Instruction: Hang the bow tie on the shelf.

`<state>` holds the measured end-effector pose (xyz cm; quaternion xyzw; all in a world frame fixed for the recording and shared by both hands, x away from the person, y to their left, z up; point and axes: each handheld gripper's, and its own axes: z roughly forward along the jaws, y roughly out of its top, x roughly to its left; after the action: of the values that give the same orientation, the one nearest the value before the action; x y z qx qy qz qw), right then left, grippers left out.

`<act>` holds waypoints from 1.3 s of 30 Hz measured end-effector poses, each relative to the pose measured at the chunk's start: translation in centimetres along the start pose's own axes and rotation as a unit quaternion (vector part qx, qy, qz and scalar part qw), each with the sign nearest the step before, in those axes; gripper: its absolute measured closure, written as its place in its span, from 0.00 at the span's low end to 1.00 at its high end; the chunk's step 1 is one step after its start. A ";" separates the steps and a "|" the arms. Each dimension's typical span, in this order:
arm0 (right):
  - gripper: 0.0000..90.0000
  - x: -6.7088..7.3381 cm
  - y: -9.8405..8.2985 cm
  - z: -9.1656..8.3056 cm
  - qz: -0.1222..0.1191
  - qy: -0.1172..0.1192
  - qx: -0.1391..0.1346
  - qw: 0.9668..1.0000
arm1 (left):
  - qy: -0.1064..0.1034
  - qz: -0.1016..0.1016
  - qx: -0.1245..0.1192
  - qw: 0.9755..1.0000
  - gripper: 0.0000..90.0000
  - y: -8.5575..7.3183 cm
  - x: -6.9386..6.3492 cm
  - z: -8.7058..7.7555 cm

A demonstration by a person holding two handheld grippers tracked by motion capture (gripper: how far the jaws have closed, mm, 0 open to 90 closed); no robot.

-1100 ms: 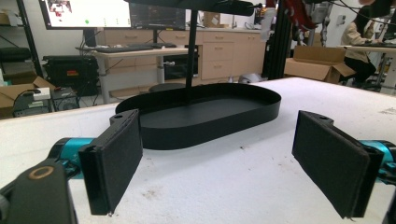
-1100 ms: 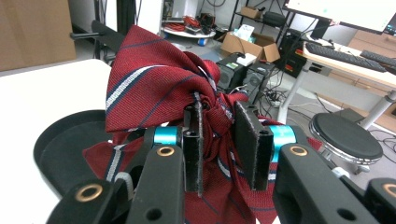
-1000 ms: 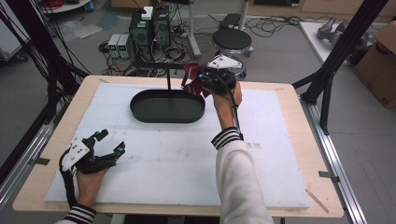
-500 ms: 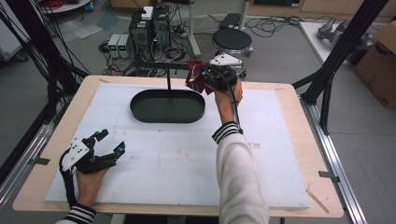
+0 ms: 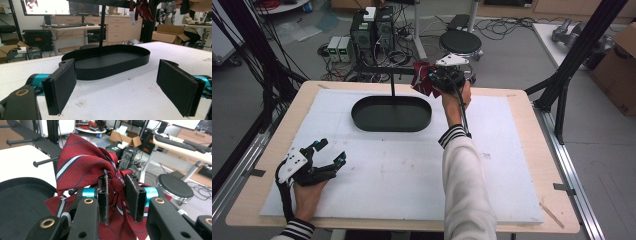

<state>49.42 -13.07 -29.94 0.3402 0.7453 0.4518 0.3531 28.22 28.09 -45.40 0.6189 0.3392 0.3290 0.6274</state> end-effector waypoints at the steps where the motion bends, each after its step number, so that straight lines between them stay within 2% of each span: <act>1: 0.81 0.0 -0.1 0.0 0.001 -0.002 0.006 1.000 | 0.000 0.000 0.000 1.000 0.18 0.0 0.0 0.0; 6: 0.81 -0.3 -0.3 0.1 0.003 -0.003 0.009 1.000 | 0.000 0.001 0.001 1.000 0.18 0.0 0.0 0.0; 15: 0.81 -0.3 -0.8 0.5 0.004 0.002 0.035 0.999 | 0.000 0.002 0.001 1.000 0.18 0.0 0.0 0.0; 29: 0.77 -0.7 -1.1 -0.1 0.003 0.012 0.055 0.998 | 0.000 0.003 0.002 1.000 0.18 0.0 0.0 0.0; 34: 0.69 -0.9 -1.1 -0.4 0.002 0.012 0.059 0.998 | 0.000 0.004 0.002 1.000 0.18 0.0 0.0 0.0; 39: 0.54 -1.1 -1.2 -0.7 0.010 0.019 0.062 0.998 | -0.001 0.005 0.002 1.000 0.18 0.0 0.0 0.0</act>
<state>49.13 -14.67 -30.52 0.3603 0.7752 0.4144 0.3123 28.18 28.08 -45.39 0.6222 0.3361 0.3307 0.6249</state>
